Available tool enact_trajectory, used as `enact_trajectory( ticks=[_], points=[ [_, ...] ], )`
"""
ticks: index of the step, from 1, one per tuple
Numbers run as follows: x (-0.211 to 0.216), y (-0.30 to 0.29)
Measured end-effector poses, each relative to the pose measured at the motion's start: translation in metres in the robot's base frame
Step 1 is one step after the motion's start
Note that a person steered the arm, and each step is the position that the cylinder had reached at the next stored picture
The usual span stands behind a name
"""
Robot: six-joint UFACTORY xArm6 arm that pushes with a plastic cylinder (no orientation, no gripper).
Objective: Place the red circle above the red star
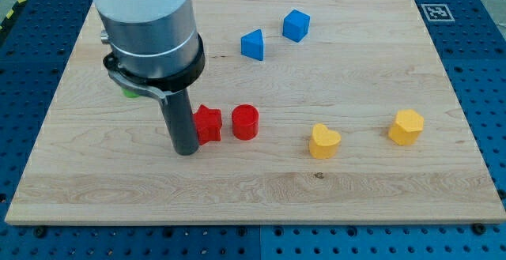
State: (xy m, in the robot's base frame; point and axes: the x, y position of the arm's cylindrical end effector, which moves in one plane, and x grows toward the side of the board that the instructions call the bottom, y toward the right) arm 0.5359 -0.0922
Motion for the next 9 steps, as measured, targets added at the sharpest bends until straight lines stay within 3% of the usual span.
enact_trajectory(
  ticks=[1, 3, 4, 9],
  points=[
    [0.008, 0.002],
    [0.026, 0.061],
    [-0.009, 0.066],
    [-0.017, 0.141]
  ],
)
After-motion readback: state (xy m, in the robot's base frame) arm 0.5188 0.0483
